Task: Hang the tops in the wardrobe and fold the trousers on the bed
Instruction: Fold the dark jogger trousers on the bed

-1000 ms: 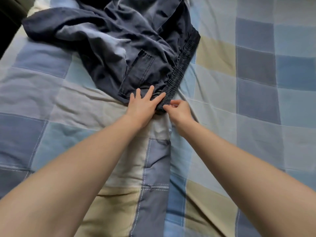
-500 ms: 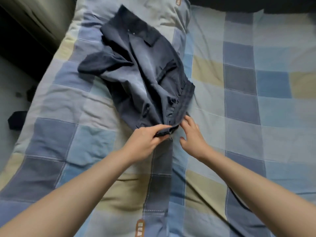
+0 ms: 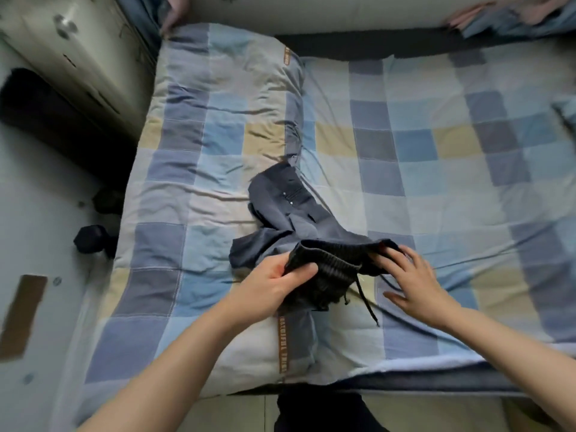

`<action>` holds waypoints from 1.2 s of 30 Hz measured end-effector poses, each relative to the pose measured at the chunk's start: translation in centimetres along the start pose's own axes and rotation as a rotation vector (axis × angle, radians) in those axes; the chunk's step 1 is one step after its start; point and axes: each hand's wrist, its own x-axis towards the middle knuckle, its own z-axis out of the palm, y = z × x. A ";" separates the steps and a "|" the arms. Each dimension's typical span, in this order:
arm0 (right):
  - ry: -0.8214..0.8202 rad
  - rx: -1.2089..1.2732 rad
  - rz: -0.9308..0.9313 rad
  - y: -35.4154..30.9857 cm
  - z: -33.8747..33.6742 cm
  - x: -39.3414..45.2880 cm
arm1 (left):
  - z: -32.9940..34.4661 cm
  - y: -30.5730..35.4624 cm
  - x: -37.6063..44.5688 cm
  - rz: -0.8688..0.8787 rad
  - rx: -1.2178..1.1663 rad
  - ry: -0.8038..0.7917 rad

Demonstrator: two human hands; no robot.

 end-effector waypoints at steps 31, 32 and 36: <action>0.329 -0.564 -0.268 -1.1 -26.7 -15.0 | -9.2 13.6 -6.5 0.755 1.467 0.019; 0.340 -0.561 -0.265 -0.3 -27.2 -15.6 | -8.6 14.0 -5.8 0.730 1.431 0.028; 0.396 -0.507 -0.278 2.5 -28.9 -17.8 | -6.1 15.5 -3.8 0.604 1.401 0.020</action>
